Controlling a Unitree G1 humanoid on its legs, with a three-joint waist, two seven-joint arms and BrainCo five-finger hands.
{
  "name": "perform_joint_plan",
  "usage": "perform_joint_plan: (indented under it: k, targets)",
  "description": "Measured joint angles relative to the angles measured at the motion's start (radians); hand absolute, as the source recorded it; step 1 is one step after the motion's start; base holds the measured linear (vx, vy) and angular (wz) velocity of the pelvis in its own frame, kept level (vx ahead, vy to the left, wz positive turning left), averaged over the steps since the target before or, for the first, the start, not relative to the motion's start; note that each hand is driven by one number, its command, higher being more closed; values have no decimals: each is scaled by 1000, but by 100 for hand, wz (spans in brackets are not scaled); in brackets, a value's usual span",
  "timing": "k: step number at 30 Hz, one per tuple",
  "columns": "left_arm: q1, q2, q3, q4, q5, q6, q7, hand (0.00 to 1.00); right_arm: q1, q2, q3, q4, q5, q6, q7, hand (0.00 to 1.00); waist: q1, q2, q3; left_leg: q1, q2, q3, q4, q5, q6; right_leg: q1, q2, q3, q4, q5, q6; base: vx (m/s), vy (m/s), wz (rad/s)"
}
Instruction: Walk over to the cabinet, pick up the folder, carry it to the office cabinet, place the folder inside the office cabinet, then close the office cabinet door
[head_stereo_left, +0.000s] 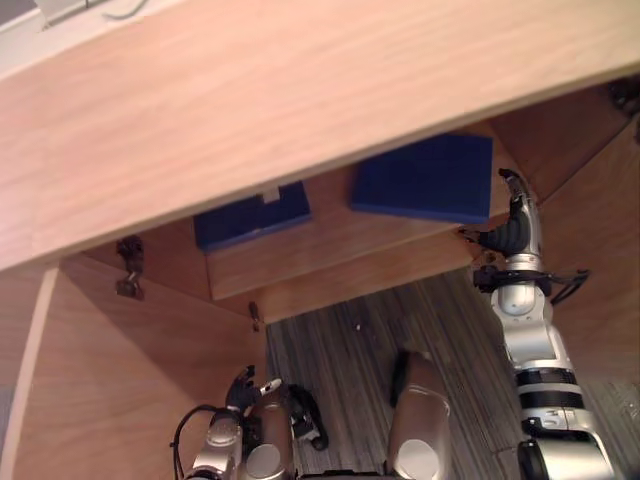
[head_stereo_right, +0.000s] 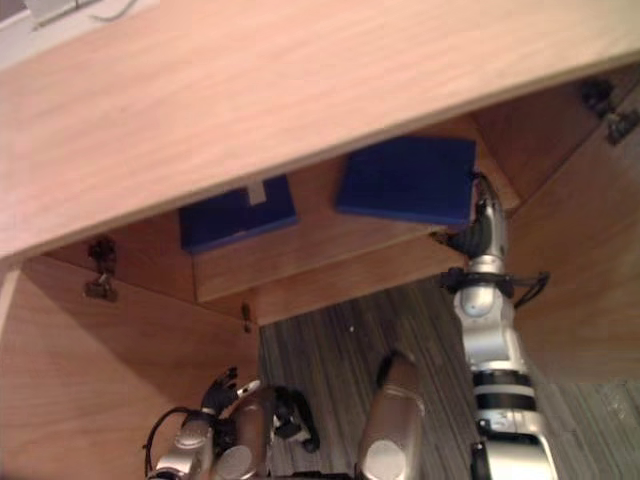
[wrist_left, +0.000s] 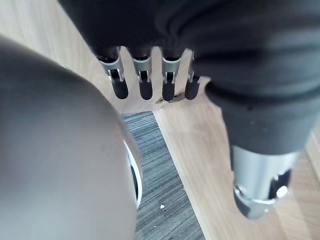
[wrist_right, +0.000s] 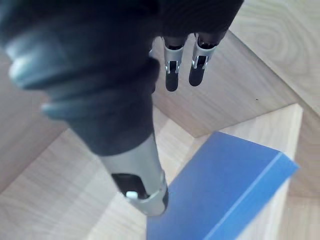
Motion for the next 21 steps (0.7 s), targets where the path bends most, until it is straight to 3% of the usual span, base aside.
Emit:
perform_joint_plan:
  k: [7, 16, 21]
  targets:
    - [-74, 41, 0, 0, -42, -4, 0, 0, -119, -54, 8, 186, 26, -1, 3, 0, 18, 4, 12, -227, 30, -69, 278, -82, 7, -204, -43, 18, 253, -83, -44, -19, 32, 16]
    - [-92, 63, 2, -1, -119, -22, 0, 0, -267, -211, 69, 404, 88, -1, 13, 0, 32, 31, 22, -337, 34, -82, 312, -79, 14, -303, -48, 20, 284, -89, -48, 1, 34, 2]
    - [-105, 65, 0, 1, -156, -27, -2, 0, -404, -312, 139, 507, 116, -3, 22, 0, 50, 63, 38, -377, 30, -83, 315, -65, 3, -360, -66, 20, 316, -95, -76, 78, -30, 5]
